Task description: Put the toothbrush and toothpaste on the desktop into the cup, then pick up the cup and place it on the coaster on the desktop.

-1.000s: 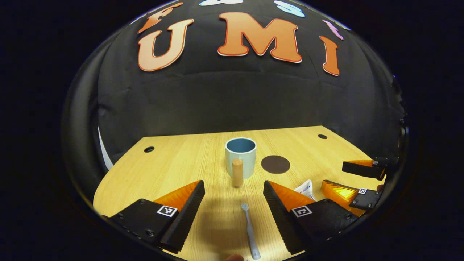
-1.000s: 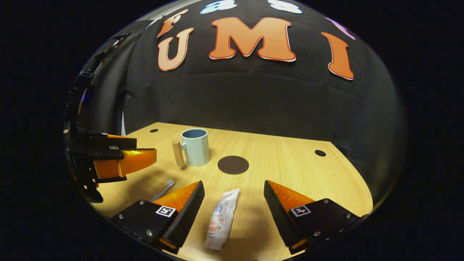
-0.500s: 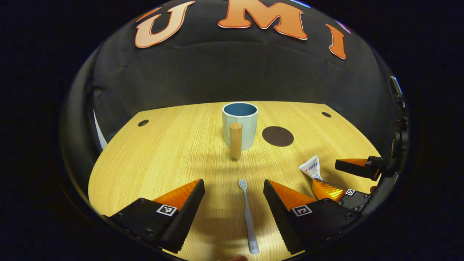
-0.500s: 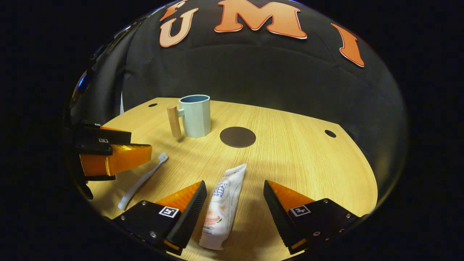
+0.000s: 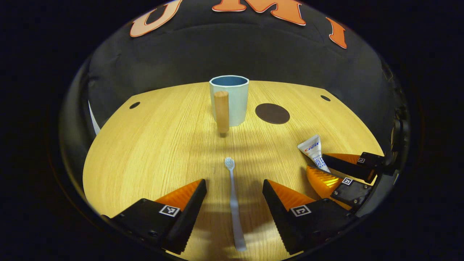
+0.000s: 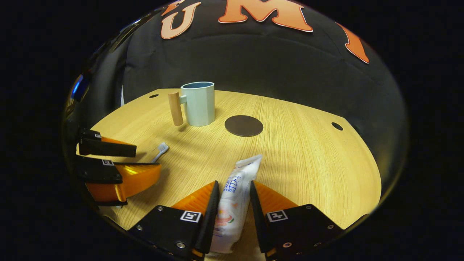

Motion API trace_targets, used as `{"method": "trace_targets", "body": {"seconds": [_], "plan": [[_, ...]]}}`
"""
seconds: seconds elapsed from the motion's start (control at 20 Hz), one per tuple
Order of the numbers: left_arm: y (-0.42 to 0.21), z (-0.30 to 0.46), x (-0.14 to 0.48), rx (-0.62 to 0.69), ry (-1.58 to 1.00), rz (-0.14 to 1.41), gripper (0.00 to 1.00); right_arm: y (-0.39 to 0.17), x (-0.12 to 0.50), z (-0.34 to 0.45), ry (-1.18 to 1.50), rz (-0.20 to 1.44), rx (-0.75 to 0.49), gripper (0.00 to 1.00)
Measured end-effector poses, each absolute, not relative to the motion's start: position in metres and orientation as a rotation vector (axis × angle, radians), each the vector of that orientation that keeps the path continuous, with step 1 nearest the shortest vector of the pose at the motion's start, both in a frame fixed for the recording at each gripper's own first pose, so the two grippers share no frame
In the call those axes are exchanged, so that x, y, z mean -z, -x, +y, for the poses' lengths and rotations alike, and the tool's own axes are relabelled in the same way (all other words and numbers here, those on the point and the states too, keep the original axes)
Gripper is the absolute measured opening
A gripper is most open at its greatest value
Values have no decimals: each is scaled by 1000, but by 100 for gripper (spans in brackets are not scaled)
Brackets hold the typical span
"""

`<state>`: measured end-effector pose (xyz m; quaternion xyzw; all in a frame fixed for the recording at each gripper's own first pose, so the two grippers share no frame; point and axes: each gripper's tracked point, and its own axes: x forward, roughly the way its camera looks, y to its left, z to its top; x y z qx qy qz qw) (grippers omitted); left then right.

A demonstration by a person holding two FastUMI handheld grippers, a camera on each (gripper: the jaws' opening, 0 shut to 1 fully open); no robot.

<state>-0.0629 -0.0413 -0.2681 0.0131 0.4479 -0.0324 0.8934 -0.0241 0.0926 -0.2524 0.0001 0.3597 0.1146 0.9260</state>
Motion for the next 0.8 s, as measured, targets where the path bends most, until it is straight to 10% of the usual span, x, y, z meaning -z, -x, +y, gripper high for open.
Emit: {"method": "trace_targets", "body": {"seconds": [0.15, 0.3, 0.35, 0.8], "plan": [[67, -47, 270, 55, -16, 951, 84, 20, 255, 80, -31, 749, -211, 24], [68, -48, 274, 49, -14, 960, 87, 19, 255, 78, -119, 765, -210, 18], [68, -48, 274, 42, -18, 966, 66, 18, 255, 78, -138, 766, -210, 16], [72, -45, 291, 39, -2, 981, 8, 9, 226, 64, -177, 692, -180, 12]]}}
